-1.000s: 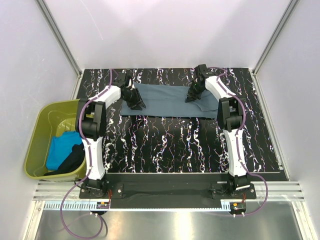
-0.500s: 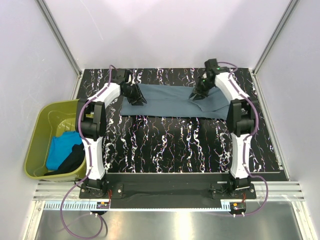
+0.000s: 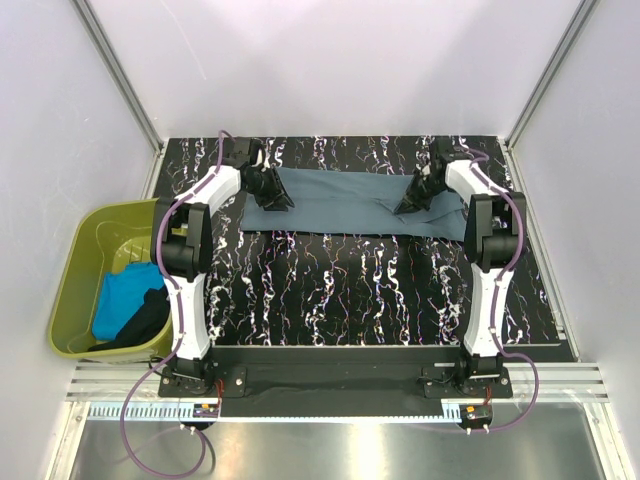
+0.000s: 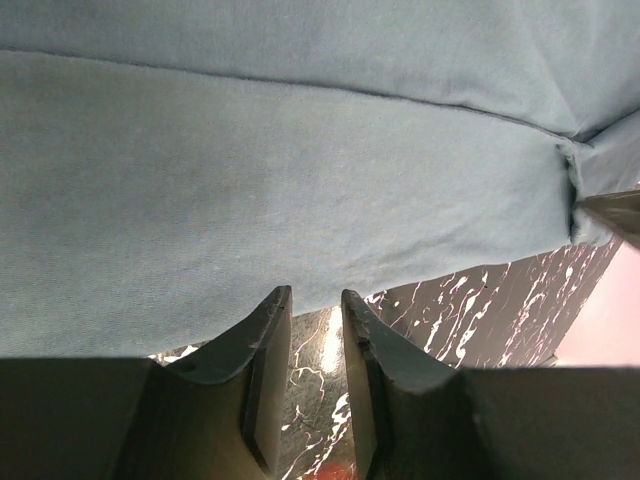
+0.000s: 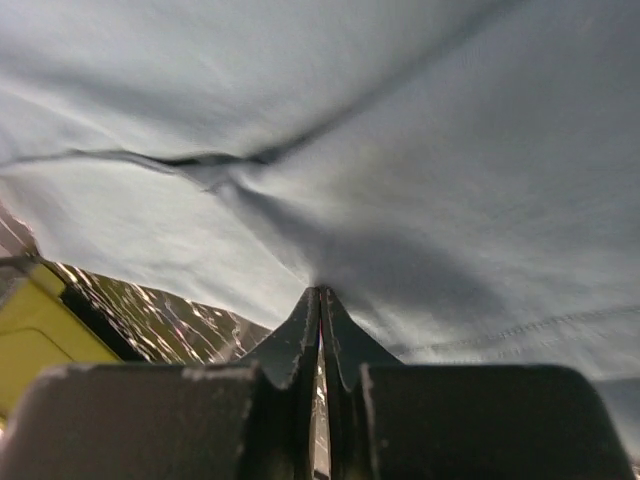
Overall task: Fold and stack the t-shirts
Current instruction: Fold the tshirt
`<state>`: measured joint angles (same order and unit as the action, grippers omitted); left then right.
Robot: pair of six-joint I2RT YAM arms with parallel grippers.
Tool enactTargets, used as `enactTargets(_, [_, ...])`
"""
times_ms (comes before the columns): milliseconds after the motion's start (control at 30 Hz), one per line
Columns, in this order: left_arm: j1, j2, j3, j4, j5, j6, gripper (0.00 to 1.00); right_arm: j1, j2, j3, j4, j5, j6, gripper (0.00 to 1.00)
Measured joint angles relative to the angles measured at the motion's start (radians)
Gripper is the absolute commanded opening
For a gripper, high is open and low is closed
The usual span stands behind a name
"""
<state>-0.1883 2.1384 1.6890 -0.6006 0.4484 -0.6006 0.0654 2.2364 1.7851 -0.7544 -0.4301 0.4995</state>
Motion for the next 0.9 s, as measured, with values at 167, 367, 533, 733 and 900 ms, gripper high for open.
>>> enactTargets(167, [0.000, 0.000, 0.000, 0.000, 0.000, 0.002, 0.31, 0.007, 0.002, -0.114, 0.043, -0.028, 0.015, 0.07])
enactTargets(367, [0.011, 0.012, 0.018, -0.010, 0.000, 0.015, 0.31, -0.004, 0.004, -0.106, 0.048, -0.031, 0.026, 0.22])
enactTargets(533, [0.028, 0.058, 0.065, -0.019, 0.000, 0.039, 0.32, -0.023, -0.035, -0.077, 0.007, 0.034, 0.059, 0.40])
enactTargets(733, [0.040, 0.114, 0.063, -0.061, -0.010, 0.051, 0.32, -0.043, -0.181, -0.109, -0.013, 0.141, 0.143, 0.47])
enactTargets(900, [0.044, 0.108, 0.006, -0.048, 0.021, 0.035, 0.32, -0.065, -0.246, -0.160, -0.020, 0.203, 0.176, 0.43])
